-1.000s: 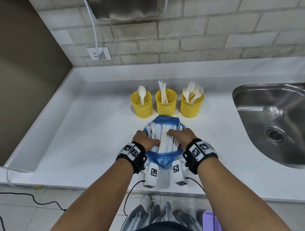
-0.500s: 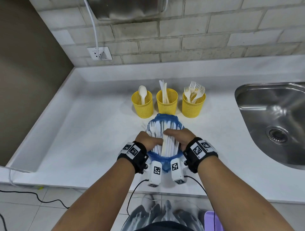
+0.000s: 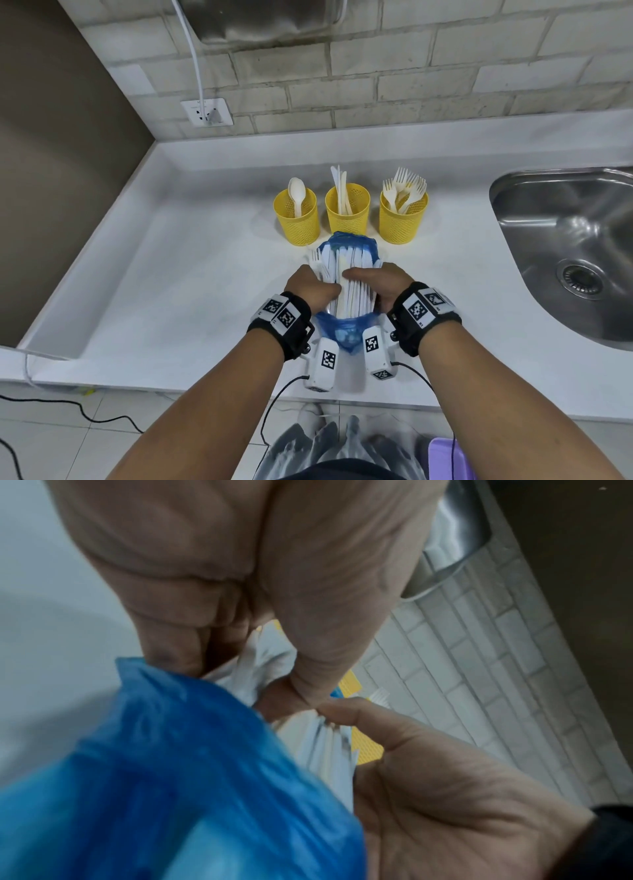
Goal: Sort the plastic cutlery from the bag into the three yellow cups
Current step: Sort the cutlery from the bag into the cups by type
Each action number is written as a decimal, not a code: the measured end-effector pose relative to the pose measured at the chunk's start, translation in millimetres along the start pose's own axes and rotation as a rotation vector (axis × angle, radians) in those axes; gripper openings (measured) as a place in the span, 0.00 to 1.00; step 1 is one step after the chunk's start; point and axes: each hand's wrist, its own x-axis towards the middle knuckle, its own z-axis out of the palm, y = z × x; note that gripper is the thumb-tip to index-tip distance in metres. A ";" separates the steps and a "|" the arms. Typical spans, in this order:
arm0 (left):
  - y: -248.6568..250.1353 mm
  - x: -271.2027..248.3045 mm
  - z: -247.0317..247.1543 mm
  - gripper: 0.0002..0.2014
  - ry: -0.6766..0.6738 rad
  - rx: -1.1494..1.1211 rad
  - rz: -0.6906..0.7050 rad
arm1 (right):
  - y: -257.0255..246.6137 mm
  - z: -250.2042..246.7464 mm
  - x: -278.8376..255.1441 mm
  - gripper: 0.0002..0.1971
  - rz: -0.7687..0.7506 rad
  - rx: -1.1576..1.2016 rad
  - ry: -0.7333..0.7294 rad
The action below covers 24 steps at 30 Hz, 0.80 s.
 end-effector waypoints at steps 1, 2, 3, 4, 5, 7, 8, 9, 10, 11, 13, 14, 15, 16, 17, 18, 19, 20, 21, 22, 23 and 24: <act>0.5 0.0 0.7 0.15 0.027 0.015 0.006 | 2.0 0.9 0.4 0.19 -0.009 0.023 0.005; 0.4 0.8 1.9 0.14 0.058 0.030 0.018 | 4.6 2.0 1.0 0.19 -0.028 0.054 0.012; -0.2 1.9 2.8 0.15 0.081 0.041 0.030 | 7.0 2.8 2.7 0.22 -0.058 0.085 0.021; -0.5 2.5 4.0 0.15 0.096 0.044 0.045 | 9.6 3.0 5.2 0.25 -0.090 0.098 0.038; -0.8 2.8 5.2 0.16 0.097 0.041 0.052 | 11.8 2.7 7.8 0.27 -0.118 0.100 0.055; -2.1 5.1 8.5 0.19 0.086 0.029 0.061 | 14.3 2.7 9.2 0.28 -0.171 0.107 0.069; -3.1 6.6 10.5 0.20 0.081 0.023 0.058 | 13.7 3.7 6.6 0.26 -0.186 0.114 0.061; -3.0 7.0 11.6 0.20 0.077 0.022 0.057 | 13.0 4.6 4.3 0.24 -0.194 0.128 0.046; -2.7 7.3 12.5 0.21 0.076 0.021 0.059 | 10.6 5.4 1.0 0.22 -0.195 0.143 0.030; -1.9 7.1 13.1 0.21 0.070 0.023 0.060 | 8.6 5.1 -0.1 0.20 -0.186 0.165 0.029; -1.1 7.9 12.9 0.20 0.056 0.033 0.063 | 4.2 4.6 -0.8 0.20 -0.138 0.203 0.064; -0.5 7.6 12.6 0.20 0.049 0.040 0.067 | 3.2 3.7 1.8 0.23 -0.110 0.232 0.093; 0.3 7.0 12.3 0.20 0.045 0.047 0.070 | 3.8 2.9 5.8 0.28 -0.088 0.262 0.110; 0.2 7.3 12.5 0.20 0.046 0.048 0.070 | 5.1 3.2 9.4 0.34 -0.076 0.267 0.138; -0.2 7.9 12.8 0.20 0.051 0.043 0.073 | 6.7 3.5 13.1 0.36 -0.075 0.242 0.180; -1.6 8.8 13.5 0.20 0.055 0.038 0.075 | 5.3 4.6 10.5 0.35 -0.102 0.171 0.240; -1.8 8.2 13.9 0.20 0.058 0.034 0.078 | 2.7 5.9 4.5 0.33 -0.121 0.069 0.277; -2.2 8.1 14.7 0.20 0.056 0.026 0.084 | -1.4 8.6 -5.0 0.30 -0.132 -0.046 0.288; -2.9 8.9 16.0 0.20 0.054 0.019 0.096 | -3.5 10.4 -9.9 0.29 -0.148 -0.157 0.293; -3.0 9.3 16.7 0.21 0.051 0.018 0.105 | -7.7 12.5 -15.6 0.29 -0.174 -0.223 0.277; -2.2 9.0 17.0 0.22 0.050 0.016 0.108 | -10.2 13.7 -17.2 0.30 -0.208 -0.271 0.261; -1.4 9.2 17.0 0.21 0.052 0.017 0.104 | -12.3 16.3 -17.8 0.31 -0.226 -0.286 0.249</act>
